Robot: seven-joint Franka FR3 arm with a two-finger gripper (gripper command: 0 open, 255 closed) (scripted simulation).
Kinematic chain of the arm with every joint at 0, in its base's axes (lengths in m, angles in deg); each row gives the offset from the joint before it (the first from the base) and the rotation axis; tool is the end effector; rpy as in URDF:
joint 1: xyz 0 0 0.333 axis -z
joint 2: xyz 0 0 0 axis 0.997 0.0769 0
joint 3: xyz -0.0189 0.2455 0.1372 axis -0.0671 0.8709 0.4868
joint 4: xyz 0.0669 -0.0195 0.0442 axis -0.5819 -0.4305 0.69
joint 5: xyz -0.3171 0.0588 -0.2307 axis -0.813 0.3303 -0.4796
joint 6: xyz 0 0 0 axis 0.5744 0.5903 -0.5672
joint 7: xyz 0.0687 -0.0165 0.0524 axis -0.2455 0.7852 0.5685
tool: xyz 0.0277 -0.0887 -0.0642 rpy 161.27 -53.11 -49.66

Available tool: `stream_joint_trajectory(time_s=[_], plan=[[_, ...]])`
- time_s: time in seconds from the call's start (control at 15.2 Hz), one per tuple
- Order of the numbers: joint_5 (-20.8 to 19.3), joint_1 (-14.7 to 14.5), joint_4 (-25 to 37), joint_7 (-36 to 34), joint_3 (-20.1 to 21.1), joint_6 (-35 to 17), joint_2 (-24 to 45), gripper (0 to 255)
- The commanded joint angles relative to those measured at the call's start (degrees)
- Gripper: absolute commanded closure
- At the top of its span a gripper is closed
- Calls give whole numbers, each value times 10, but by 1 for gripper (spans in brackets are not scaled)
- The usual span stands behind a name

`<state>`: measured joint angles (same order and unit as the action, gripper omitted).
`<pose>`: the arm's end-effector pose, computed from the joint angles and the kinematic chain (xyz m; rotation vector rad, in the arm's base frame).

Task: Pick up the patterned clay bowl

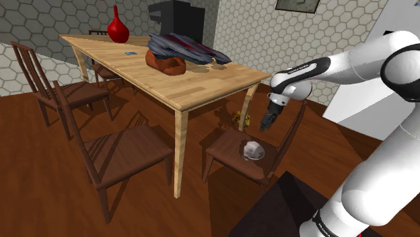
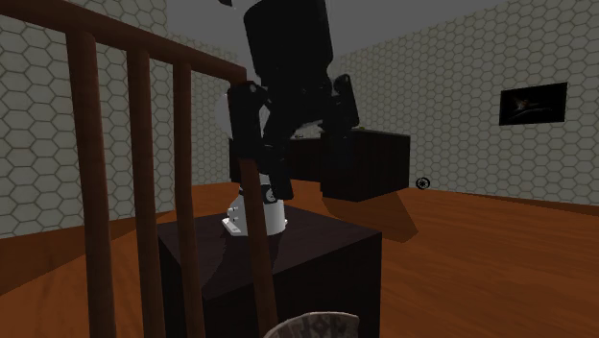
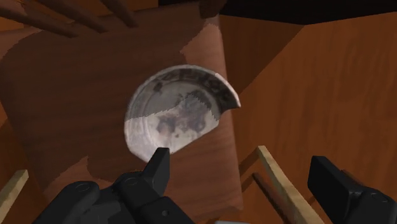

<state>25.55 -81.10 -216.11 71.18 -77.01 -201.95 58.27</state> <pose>0.4373 -0.2318 0.3100 -2.8902 -0.0903 -0.0283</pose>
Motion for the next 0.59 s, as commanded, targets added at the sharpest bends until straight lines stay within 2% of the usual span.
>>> stream_joint_trajectory(time_s=[0.0, 0.26, 0.53], plan=[[30, 7, 17, 35, -10, -11, 47, 0], [94, 31, 73, 97, -15, -13, 148, 0], [147, 68, 139, 145, -5, -6, 246, 0]])
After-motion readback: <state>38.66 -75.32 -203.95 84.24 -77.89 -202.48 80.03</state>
